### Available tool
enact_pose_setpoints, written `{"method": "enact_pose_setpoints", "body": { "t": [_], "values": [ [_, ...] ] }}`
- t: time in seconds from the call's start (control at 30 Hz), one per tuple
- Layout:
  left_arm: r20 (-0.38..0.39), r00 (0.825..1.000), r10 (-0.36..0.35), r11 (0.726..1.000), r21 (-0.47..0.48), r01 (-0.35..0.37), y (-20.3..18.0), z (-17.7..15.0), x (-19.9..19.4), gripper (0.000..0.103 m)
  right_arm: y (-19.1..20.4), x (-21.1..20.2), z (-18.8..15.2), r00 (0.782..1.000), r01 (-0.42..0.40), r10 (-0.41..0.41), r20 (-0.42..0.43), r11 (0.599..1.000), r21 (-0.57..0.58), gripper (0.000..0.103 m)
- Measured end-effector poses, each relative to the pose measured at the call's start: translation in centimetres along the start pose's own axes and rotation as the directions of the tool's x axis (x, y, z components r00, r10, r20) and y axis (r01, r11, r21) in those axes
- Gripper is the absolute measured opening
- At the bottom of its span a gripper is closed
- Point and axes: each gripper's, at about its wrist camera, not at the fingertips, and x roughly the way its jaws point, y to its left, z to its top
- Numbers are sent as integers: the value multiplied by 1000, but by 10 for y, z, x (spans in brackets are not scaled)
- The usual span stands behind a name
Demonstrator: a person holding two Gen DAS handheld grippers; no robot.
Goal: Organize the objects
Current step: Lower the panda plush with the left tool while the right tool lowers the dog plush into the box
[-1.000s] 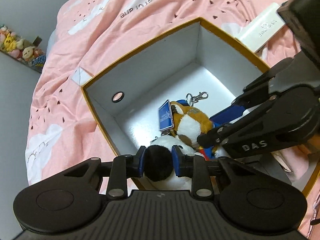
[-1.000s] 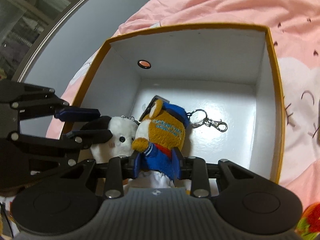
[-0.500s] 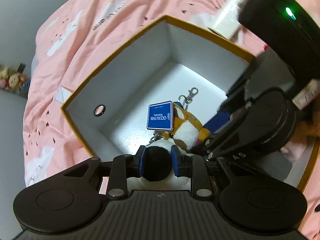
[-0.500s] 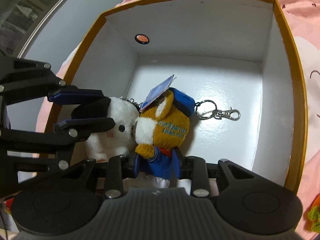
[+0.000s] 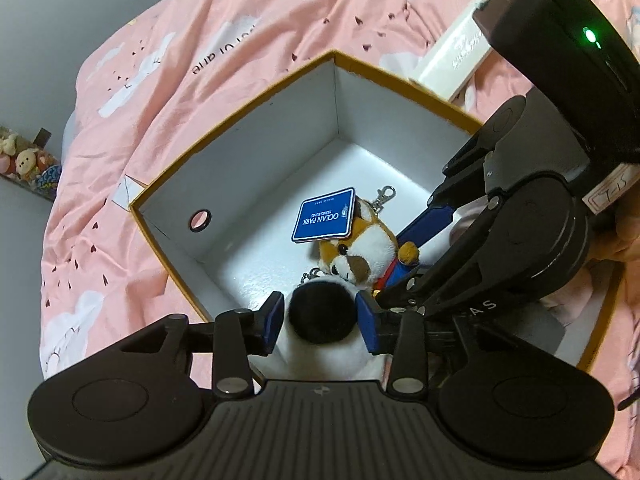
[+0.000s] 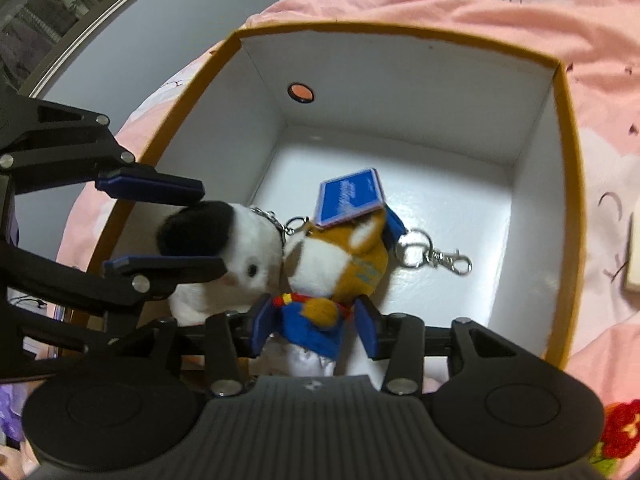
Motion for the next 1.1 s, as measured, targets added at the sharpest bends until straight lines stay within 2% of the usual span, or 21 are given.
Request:
{"method": "enact_pose_setpoints", "body": {
  "t": [0.17,0.4,0.43,0.5,0.6,0.87,0.93,1.03,1.1],
  "values": [
    [32,999,-6,999,-40,7,-1,-2,-10,50,9,-11,0,999,40,-38,37,998,-57,47],
    [39,999,-4,998,-67,6,1,-1,-3,48,1,-8,-1,998,54,-50,42,995,-81,34],
    [34,999,-5,997,-73,7,2,-1,-1,45,0,-5,-2,998,51,-49,33,996,-78,29],
    [19,1000,-9,997,-79,10,2,-1,2,39,-2,2,-5,1000,8,-8,2,999,-50,26],
    [-21,999,28,997,-67,-29,1,-2,3,34,-3,1,-7,999,-37,37,-3,999,-32,24],
    [-52,995,80,997,-14,-80,-9,-1,17,30,0,8,-6,1000,-17,16,-18,999,-48,24],
    [-55,996,64,998,-17,-65,-7,0,14,31,4,7,-8,1000,-2,1,-8,997,-73,26],
    [-34,999,9,999,-39,-11,0,-1,6,38,8,3,-7,1000,19,-19,5,995,-101,33],
    [-25,1000,-2,998,-59,1,2,-2,3,39,11,0,-7,999,30,-29,14,992,-121,35]
  ]
}}
